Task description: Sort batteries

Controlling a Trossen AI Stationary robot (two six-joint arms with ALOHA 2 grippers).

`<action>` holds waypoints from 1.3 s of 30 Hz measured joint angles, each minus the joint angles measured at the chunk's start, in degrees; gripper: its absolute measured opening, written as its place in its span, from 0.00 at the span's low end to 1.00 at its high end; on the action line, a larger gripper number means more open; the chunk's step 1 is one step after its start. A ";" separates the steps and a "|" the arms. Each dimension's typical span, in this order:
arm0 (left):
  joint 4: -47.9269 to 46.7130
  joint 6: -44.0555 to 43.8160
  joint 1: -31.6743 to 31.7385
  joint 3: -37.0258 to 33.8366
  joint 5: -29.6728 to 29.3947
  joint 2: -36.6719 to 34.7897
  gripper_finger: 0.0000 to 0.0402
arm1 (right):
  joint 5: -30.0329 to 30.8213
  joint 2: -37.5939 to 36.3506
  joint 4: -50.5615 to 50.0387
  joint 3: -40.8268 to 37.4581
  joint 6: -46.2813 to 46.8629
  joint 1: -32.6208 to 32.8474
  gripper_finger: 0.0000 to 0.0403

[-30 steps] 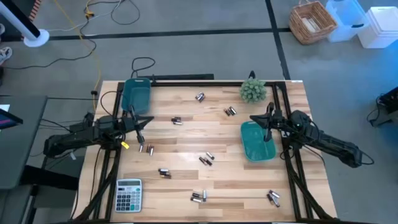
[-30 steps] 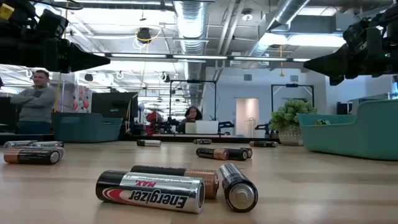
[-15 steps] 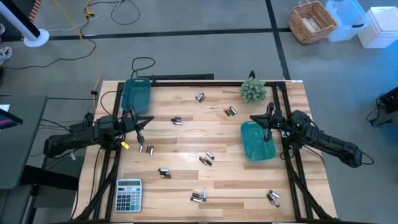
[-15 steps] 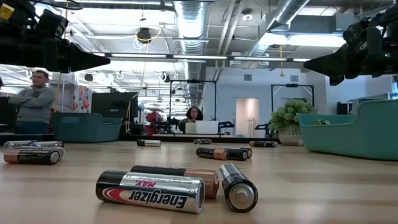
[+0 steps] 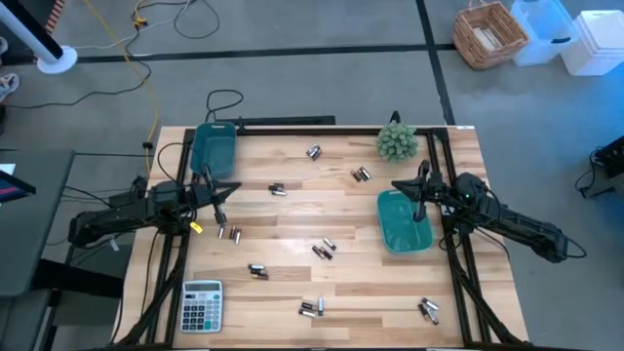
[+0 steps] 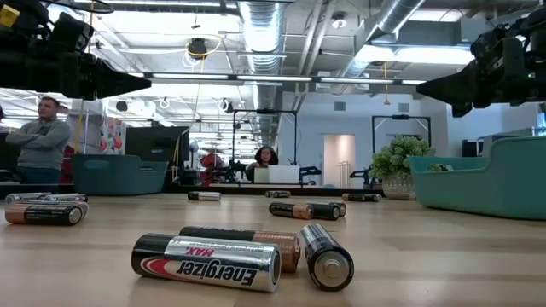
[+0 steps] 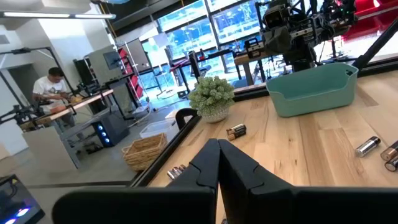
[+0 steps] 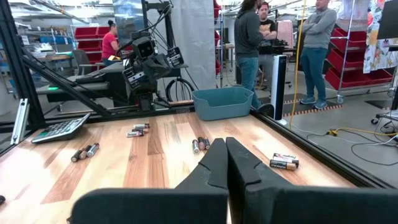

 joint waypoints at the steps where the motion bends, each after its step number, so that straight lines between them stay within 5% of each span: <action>1: 0.00 0.00 0.00 -0.01 0.00 0.00 0.00 | 0.00 0.00 0.00 0.02 0.00 0.00 0.02; 8: 0.42 1.65 -0.02 0.00 1.42 0.00 0.00 | 0.00 -0.02 0.00 0.02 -0.02 0.00 0.02; 14: 8.61 -20.59 -0.09 0.77 8.38 0.02 0.00 | -0.02 0.00 2.07 0.01 0.09 0.00 0.02; 20: 11.39 -34.28 -0.09 1.45 8.29 0.94 0.00 | -0.01 0.00 5.56 0.00 1.02 -0.12 0.02; 39: 13.40 -37.91 -0.11 5.23 7.43 21.82 0.14 | 0.02 -0.01 20.39 -0.01 2.96 -0.56 0.02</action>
